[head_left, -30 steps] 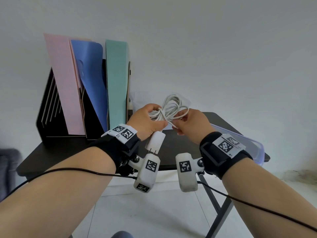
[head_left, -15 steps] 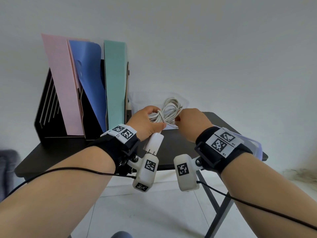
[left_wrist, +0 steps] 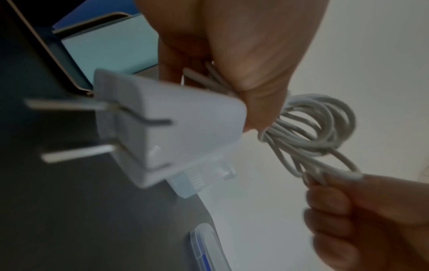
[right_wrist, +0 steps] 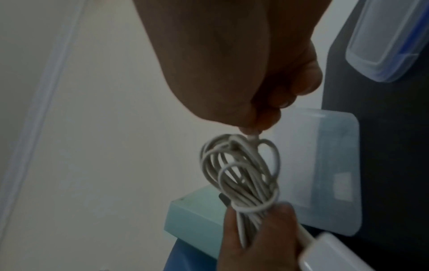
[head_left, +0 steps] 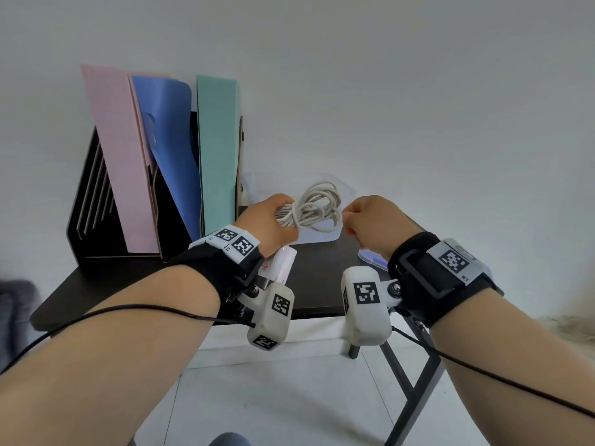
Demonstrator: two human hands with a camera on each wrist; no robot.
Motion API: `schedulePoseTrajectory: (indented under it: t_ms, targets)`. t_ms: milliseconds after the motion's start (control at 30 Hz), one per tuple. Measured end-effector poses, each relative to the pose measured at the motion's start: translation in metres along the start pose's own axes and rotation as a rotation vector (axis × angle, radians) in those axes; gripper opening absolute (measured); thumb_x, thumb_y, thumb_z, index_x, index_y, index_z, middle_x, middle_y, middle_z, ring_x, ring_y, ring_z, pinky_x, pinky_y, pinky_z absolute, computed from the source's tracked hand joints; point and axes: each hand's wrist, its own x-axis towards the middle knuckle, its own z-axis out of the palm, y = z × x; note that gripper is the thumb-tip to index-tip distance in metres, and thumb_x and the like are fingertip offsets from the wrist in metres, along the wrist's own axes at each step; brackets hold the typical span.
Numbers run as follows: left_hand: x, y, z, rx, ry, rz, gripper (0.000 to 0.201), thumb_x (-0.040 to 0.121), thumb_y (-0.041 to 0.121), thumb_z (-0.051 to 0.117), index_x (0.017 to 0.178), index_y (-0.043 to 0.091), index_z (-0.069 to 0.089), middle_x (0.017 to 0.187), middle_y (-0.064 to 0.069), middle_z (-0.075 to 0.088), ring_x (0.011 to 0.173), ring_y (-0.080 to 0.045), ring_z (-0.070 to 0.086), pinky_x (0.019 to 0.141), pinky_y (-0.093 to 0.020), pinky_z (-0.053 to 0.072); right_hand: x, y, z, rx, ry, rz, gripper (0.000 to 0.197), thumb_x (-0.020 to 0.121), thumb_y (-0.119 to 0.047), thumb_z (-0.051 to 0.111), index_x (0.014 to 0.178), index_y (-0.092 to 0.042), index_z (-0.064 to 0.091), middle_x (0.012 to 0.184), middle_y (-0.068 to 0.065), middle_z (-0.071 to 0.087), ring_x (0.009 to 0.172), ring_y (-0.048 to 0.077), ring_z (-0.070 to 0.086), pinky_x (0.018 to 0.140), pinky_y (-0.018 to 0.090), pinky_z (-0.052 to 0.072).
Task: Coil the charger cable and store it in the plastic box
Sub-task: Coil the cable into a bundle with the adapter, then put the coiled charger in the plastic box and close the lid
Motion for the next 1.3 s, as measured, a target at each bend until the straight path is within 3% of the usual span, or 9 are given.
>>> schedulePoseTrajectory:
  t_ms: [133,267,400,467,567,767,967,1133,1300]
  targets:
    - [0.005,0.01,0.002,-0.067,0.047,-0.027,0.039,0.084,0.022,0.061,0.122,0.021,0.053,0.102,0.001,0.064,0.089,-0.021,0.062,0.074,-0.028,0.048,0.005,0.006,0.01,0.29,0.029,-0.025,0.014,0.088,-0.012,0.047,0.075,-0.015,0.053,0.08,0.001,0.061,0.074,0.017,0.052,0.073,0.032,0.048]
    - [0.009,0.016,0.002,-0.169,0.076,-0.049,0.032,0.086,0.022,0.057,0.118,0.018,0.057,0.103,-0.003,0.065,0.081,-0.022,0.061,0.068,-0.034,0.055,0.008,0.009,0.016,0.62,-0.003,-0.027,0.009,0.086,-0.012,0.059,0.087,-0.016,0.051,0.097,0.006,0.051,0.089,0.016,0.052,0.079,0.035,0.055]
    - [0.01,0.02,0.002,-0.106,0.054,-0.017,0.037,0.087,0.024,0.056,0.124,0.02,0.056,0.11,-0.001,0.066,0.09,-0.021,0.062,0.075,-0.03,0.05,0.016,0.009,0.024,0.713,-0.004,0.0,0.061,0.081,-0.027,0.07,0.13,-0.024,0.034,0.109,0.007,0.055,0.091,0.019,0.062,0.067,0.03,0.055]
    - [0.01,0.021,0.003,-0.068,0.037,-0.006,0.038,0.086,0.022,0.058,0.124,0.021,0.056,0.108,-0.001,0.066,0.092,-0.02,0.062,0.077,-0.027,0.046,0.021,0.006,0.027,0.783,-0.006,0.003,0.065,0.081,-0.029,0.071,0.134,-0.024,0.033,0.103,0.009,0.063,0.081,0.022,0.067,0.061,0.028,0.053]
    - [0.011,0.02,0.001,-0.012,0.009,0.001,0.044,0.084,0.02,0.059,0.128,0.02,0.055,0.11,-0.003,0.068,0.093,-0.021,0.063,0.077,-0.025,0.046,0.026,0.003,0.024,0.738,0.077,0.005,0.053,0.084,-0.027,0.069,0.129,-0.018,0.043,0.087,0.011,0.069,0.066,0.023,0.065,0.053,0.026,0.053]
    - [0.02,0.015,-0.007,0.045,-0.031,0.014,0.049,0.085,0.02,0.06,0.133,0.02,0.051,0.113,-0.003,0.067,0.09,-0.018,0.06,0.076,-0.026,0.046,0.035,-0.006,0.02,0.425,0.098,-0.108,0.033,0.085,-0.024,0.065,0.115,-0.02,0.053,0.086,0.008,0.069,0.057,0.02,0.063,0.055,0.027,0.058]
    - [0.036,0.01,-0.01,-0.066,0.049,-0.029,0.069,0.077,0.033,0.073,0.137,0.023,0.041,0.12,-0.003,0.061,0.097,-0.02,0.063,0.086,-0.034,0.053,0.057,-0.007,0.025,0.655,0.151,0.055,0.005,0.091,-0.012,0.052,0.093,-0.009,0.055,0.078,0.014,0.064,0.053,0.027,0.06,0.059,0.035,0.059]
    - [0.046,0.003,-0.016,-0.302,0.124,-0.155,0.07,0.079,0.036,0.071,0.139,0.02,0.039,0.105,-0.002,0.055,0.075,-0.013,0.059,0.084,-0.035,0.056,0.073,-0.005,0.02,0.939,0.207,0.152,0.009,0.093,-0.009,0.051,0.084,-0.007,0.052,0.076,0.015,0.06,0.051,0.023,0.056,0.053,0.03,0.053]
    - [0.053,-0.009,-0.011,-0.419,0.043,-0.217,0.076,0.078,0.039,0.072,0.142,0.022,0.036,0.122,-0.005,0.055,0.098,-0.021,0.061,0.097,-0.039,0.05,0.088,-0.014,0.003,0.982,0.268,0.115,0.006,0.095,-0.009,0.049,0.091,-0.004,0.053,0.074,0.014,0.061,0.052,0.022,0.058,0.049,0.025,0.055]
